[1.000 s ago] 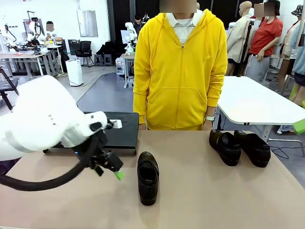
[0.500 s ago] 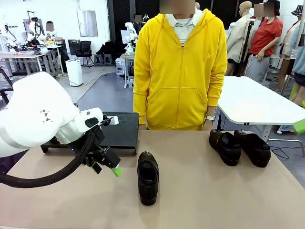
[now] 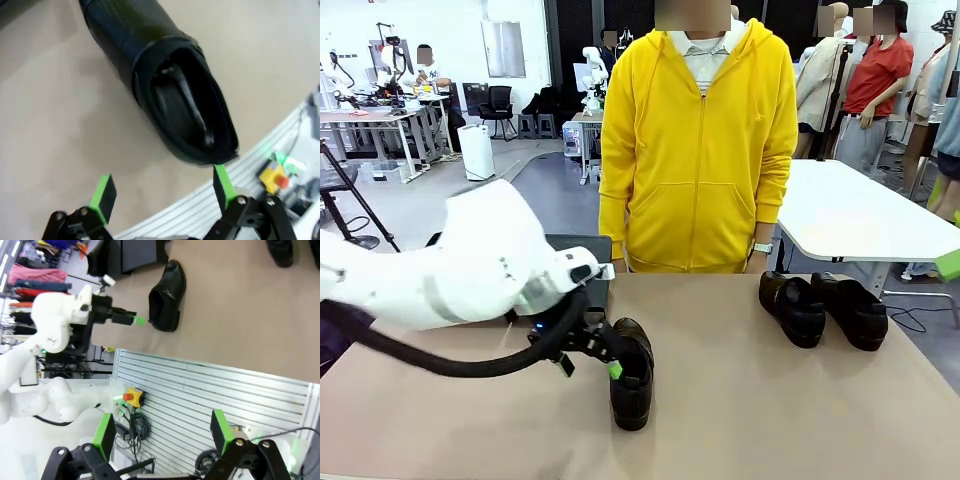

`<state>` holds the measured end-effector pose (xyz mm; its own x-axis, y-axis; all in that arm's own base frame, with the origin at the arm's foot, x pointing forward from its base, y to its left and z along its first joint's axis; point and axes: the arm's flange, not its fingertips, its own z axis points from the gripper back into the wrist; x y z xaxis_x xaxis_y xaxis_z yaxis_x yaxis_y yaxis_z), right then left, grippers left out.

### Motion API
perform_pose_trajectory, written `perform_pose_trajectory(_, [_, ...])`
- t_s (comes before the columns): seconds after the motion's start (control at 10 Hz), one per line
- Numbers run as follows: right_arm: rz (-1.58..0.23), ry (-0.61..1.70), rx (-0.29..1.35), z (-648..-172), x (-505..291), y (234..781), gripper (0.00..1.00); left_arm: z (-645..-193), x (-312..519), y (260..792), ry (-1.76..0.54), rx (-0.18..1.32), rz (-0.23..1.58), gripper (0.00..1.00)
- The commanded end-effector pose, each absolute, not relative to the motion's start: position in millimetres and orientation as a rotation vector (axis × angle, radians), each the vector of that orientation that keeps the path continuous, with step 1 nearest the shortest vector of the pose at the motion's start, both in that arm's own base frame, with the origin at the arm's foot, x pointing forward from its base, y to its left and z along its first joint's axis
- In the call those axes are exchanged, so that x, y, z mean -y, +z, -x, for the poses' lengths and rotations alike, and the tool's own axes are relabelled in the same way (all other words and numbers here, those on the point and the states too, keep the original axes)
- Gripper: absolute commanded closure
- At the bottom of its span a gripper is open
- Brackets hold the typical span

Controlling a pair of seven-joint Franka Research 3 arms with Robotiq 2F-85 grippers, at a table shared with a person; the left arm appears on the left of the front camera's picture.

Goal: Organize the shoes by placing them on the stand.
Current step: Place the Shoe from the middle of the table onto the Shoes Stand.

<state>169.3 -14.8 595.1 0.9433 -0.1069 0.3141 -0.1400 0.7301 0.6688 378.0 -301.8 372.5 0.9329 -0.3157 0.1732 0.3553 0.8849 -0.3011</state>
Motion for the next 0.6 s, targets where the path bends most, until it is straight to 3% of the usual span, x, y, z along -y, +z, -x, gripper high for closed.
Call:
perform_pose_trajectory(0.0, [-0.773,0.041,0.356,-169.1,14.6,596.0,0.0,-394.7,325.5,370.3,-0.272,0.087,0.25,0.0])
perform_pose_trajectory(0.5, [-0.773,0.041,0.356,-169.1,14.6,596.0,0.0,-421.2,337.9,351.0,-0.114,0.186,0.125,0.0])
